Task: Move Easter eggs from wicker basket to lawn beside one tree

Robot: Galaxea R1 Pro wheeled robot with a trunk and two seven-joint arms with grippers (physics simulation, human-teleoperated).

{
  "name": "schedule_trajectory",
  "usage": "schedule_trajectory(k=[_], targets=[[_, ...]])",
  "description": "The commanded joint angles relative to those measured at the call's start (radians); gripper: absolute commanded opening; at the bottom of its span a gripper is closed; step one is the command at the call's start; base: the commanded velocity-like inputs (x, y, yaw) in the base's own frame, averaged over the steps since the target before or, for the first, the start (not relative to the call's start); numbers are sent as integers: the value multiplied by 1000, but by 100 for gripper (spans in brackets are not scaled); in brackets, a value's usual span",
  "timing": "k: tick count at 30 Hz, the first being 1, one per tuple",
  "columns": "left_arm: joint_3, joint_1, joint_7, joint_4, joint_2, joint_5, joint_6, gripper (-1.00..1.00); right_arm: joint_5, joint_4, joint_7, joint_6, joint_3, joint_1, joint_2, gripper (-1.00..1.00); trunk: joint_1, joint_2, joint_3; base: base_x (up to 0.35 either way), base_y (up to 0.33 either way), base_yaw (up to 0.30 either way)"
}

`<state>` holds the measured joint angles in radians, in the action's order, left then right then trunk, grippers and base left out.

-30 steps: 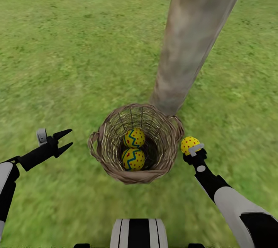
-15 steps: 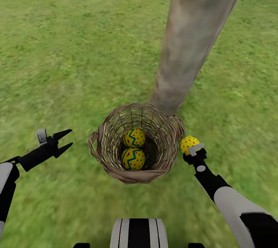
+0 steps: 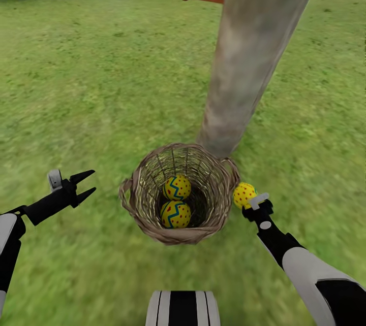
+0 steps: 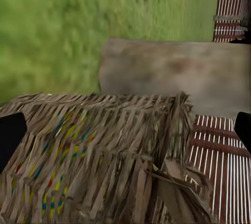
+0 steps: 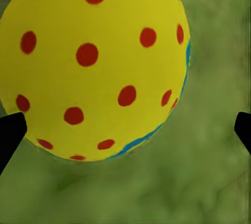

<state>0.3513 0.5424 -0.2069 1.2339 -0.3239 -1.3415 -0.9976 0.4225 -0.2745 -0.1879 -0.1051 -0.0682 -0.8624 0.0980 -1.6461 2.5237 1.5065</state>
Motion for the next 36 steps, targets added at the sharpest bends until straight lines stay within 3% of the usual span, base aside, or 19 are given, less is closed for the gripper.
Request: schedule_trajectory(k=[1, 7, 9, 15, 19, 20, 21, 23, 24, 25, 27, 28, 29, 32, 33, 36], targets=[[2, 1, -9, -1, 0, 10, -4, 100, 2, 1, -7, -1, -7, -1, 1, 100, 1, 0, -3, 0, 0, 0], [2, 1, -9, 0, -1, 10, -4, 100, 2, 1, -7, -1, -7, -1, 2, 100, 3, -1, -27, 0, 0, 0], [4, -2, -11, -12, -4, 9, -1, 100, 14, -11, 5, 11, 4, 2, -9, 100, 3, -2, -27, 0, 0, 0], [6, -9, -11, -45, -3, 10, -1, 100, -9, 12, -18, -12, -16, 6, 12, 100, 5, -2, -42, 0, 0, 0], [5, -9, -9, -61, -4, 13, -1, 100, -20, 34, -41, -23, -5, 5, 19, 100, 7, -3, -57, -140, 0, 0], [5, -9, -9, -60, -3, 12, -1, 100, -20, 11, 49, 169, 88, 0, 54, 100, 7, -4, -61, -307, 0, 0], [5, -9, -9, -61, -3, 12, -1, 100, -20, -57, 233, 288, 136, -1, 86, 100, 8, -4, -65, -114, 0, 0], [6, -9, -9, -60, -3, 10, -1, 100, -19, -195, 606, 547, 228, -1, 178, 100, 9, -4, -73, -25, 0, 0], [6, -9, -9, -61, -3, 11, -1, 100, -19, -258, 769, 618, 240, -1, 220, 100, 9, -5, -77, -5, 0, 0], [5, -9, -9, -61, -3, 11, -1, 100, -20, -324, 994, 700, 245, -1, 277, 100, 10, -5, -81, -2, 0, 0], [5, -9, -9, -62, -3, 11, -1, 100, -19, -399, 1300, 770, 248, 0, 332, 100, 11, -5, -88, 0, 0, 0], [5, -9, -8, -62, -3, 11, -1, 100, -20, -440, 1412, 784, 249, 0, 348, 100, 11, -5, -92, 0, 0, 0], [4, -9, -8, -62, -3, 12, -1, 100, -21, -474, 1474, 812, 254, 0, 356, 100, 11, -6, -96, 0, 0, 0], [4, -10, -8, -62, -3, 12, -1, 100, -19, -627, 1680, 967, 320, 7, 360, 100, 13, -6, -108, 0, 0, 0], [3, -9, -8, -62, -3, 12, -1, 100, -19, -700, 1711, 1008, 326, 9, 360, 100, 13, -7, -112, 0, 0, 0], [4, -9, -9, -62, -3, 10, -1, 100, -19, -765, 1725, 1072, 329, 12, 359, 100, 15, -7, -123, 0, 0, 0]])
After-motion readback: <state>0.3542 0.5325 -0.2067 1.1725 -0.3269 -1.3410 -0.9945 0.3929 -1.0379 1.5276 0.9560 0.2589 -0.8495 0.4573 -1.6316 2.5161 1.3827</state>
